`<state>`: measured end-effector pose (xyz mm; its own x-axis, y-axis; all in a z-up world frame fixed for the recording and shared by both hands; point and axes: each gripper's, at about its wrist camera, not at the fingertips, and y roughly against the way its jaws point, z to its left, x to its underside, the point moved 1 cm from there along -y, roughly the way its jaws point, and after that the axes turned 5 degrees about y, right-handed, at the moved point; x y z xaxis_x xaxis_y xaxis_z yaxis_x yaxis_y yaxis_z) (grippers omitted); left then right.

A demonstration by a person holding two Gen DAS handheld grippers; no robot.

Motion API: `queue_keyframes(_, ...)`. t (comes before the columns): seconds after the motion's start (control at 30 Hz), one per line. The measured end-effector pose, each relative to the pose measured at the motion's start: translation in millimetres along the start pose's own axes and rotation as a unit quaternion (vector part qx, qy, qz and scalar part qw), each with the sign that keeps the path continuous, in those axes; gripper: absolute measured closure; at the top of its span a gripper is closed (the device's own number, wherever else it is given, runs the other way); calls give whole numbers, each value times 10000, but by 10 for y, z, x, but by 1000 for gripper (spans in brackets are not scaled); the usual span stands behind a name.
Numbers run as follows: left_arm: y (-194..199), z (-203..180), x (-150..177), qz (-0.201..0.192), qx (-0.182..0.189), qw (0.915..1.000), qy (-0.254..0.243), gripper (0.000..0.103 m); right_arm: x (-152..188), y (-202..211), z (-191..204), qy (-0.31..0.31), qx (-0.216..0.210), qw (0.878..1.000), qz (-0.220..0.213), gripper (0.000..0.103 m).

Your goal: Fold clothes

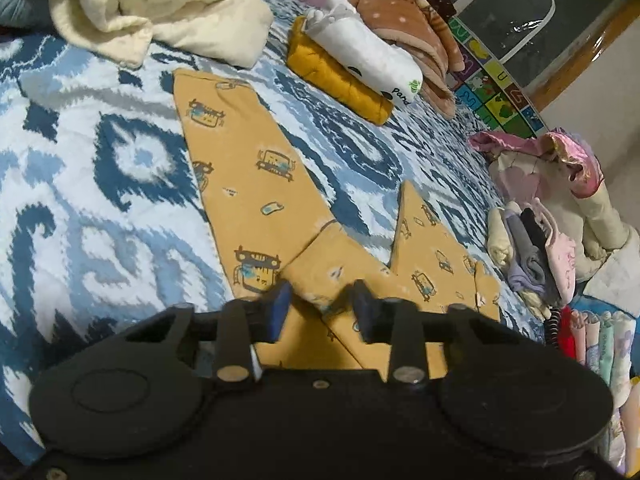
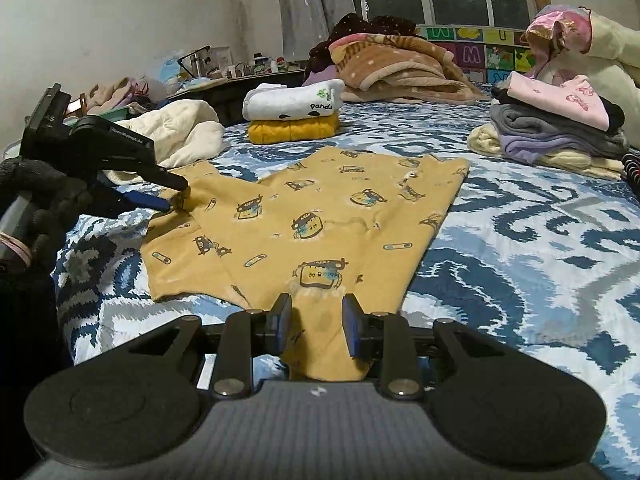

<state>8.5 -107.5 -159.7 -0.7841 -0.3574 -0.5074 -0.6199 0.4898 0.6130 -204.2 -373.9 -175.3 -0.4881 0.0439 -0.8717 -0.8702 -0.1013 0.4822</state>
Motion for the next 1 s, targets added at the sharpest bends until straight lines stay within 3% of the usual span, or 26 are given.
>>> queue_keyframes(0.03,1,-28,1,-29,30,10000,-67,88,2,1,6,20,-2,10000,0,74)
queue_keyframes(0.07,2,-56,2,-58,61,9999,-135,99,3,2,12,40,-3,10000,-1,74)
queue_keyframes(0.1,4,-84,3,-87,91,9997,-202,101,5,3,17,59,-5,10000,-1,74)
queue_keyframes(0.4,109,-639,-67,-335,449,9957,-740,103,17,29,78,336,-56,9994,2,73)
queue_keyframes(0.5,76,-943,-116,-291,638,9942,-819,103,10,52,108,445,-83,9990,-16,65)
queue_keyframes(0.57,31,-1172,-148,-253,774,9928,-878,103,0,80,128,500,-120,9987,-57,54)
queue_keyframes(0.67,-95,-1514,-148,-155,886,9906,-1029,103,-11,122,156,600,-171,9980,-115,49)
queue_keyframes(0.8,-346,-1878,-90,4,877,9875,-1309,103,-12,155,155,665,-258,9974,-107,51)
queue_keyframes(0.87,-509,-1982,-44,137,816,9875,-1338,103,-11,169,147,657,-266,9975,-85,62)
queue_keyframes(1.0,-784,-2134,64,360,729,9876,-1346,103,5,192,103,585,-290,9979,27,69)
